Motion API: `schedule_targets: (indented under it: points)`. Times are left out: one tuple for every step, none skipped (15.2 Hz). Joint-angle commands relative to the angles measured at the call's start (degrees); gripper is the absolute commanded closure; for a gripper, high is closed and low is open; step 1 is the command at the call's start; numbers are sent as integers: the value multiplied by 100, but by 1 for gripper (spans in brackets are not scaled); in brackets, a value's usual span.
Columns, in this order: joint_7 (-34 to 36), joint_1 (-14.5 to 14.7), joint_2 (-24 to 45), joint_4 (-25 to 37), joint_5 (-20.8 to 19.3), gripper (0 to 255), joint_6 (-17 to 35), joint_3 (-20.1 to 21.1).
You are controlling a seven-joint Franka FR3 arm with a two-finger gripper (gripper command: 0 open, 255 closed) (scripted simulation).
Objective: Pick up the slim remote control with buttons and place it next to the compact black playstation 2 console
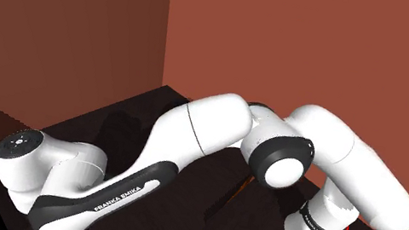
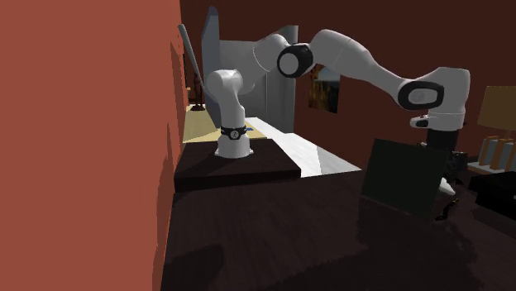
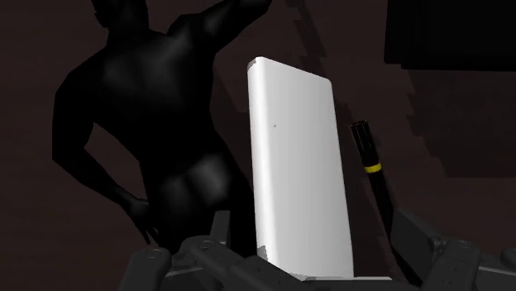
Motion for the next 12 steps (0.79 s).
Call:
schedule_targets:
  points:
    - [128, -68, -294, -1060, -9, 0, 462, 16]
    - [120, -79, -432, -1105, 12, 0, 370, 29]
    - [111, -89, -564, -1141, 35, 0, 274, 41]
    - [106, -100, -664, -1161, 48, 0, 194, 55]
    - [106, -100, -665, -1164, 49, 0, 196, 55]
    - [106, -99, -664, -1161, 49, 0, 195, 55]
    - [106, -99, -664, -1161, 49, 0, 194, 55]
    - [106, -99, -664, -1161, 49, 0, 194, 55]
    - [106, -99, -664, -1161, 49, 0, 194, 55]
    - [106, -99, -664, -1161, 49, 0, 194, 55]
    - [106, -99, -664, -1161, 49, 0, 194, 55]
    - [106, -99, -664, -1161, 49, 0, 194, 55]
